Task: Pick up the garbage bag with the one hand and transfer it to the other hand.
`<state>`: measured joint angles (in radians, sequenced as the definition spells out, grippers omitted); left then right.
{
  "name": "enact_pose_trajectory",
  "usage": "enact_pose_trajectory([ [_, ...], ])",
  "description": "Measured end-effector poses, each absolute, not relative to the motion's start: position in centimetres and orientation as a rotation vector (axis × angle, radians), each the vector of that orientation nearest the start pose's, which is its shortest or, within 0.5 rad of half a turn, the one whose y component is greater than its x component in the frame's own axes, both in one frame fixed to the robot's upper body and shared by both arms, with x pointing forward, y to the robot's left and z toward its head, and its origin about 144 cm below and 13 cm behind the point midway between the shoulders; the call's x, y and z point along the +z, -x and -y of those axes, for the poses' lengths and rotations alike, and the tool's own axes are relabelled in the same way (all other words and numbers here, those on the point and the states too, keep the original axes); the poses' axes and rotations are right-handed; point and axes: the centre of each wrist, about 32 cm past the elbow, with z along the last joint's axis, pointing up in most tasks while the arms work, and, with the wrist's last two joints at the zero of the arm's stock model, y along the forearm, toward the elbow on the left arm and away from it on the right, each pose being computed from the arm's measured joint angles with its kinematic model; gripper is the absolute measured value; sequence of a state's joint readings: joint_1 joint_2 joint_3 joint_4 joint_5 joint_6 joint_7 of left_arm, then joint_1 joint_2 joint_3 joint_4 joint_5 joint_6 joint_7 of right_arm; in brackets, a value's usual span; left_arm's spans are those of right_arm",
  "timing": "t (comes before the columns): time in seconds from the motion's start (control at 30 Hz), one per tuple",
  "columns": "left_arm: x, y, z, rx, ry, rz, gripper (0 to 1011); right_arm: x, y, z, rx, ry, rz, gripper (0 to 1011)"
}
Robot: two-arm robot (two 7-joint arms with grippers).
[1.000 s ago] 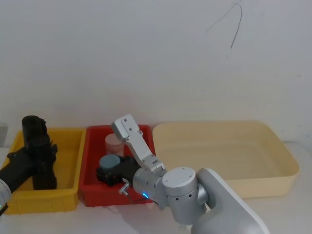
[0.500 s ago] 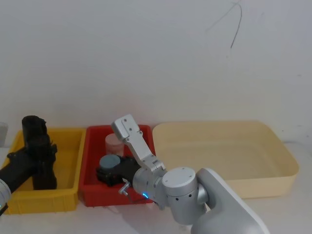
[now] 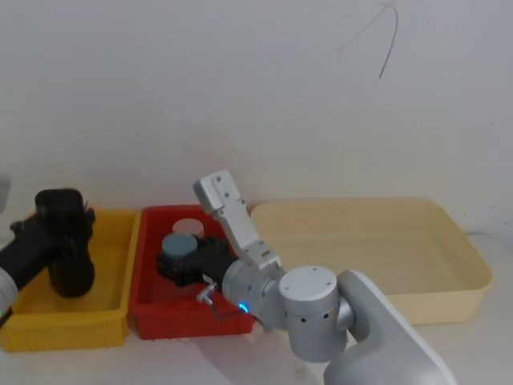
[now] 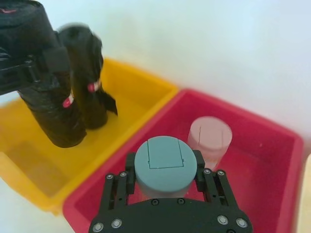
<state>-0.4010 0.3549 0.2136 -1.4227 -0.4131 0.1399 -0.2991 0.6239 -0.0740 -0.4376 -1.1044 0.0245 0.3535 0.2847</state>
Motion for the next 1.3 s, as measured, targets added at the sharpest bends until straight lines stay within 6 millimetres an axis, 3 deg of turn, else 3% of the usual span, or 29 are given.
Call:
enact_pose_trajectory([
  [0.33, 129.5, -57.0, -27.0, 1.062, 0.082, 0.139, 445, 127.2, -59.0, 8.8, -0.923, 0.136, 0.018, 666],
  [0.57, 131.9, -58.6, -26.1, 0.982, 0.108, 0.178, 445, 129.0, -58.6, 10.2, -0.991, 0.059, 0.070, 666],
  [0.87, 133.8, -61.5, -24.9, 0.864, 0.141, 0.199, 445, 130.2, -58.3, 12.1, -1.097, 0.019, 0.122, 666],
  [1.3, 134.5, -67.8, -22.2, 0.656, 0.172, 0.168, 445, 130.5, -58.1, 15.5, -1.285, 0.020, 0.175, 666],
])
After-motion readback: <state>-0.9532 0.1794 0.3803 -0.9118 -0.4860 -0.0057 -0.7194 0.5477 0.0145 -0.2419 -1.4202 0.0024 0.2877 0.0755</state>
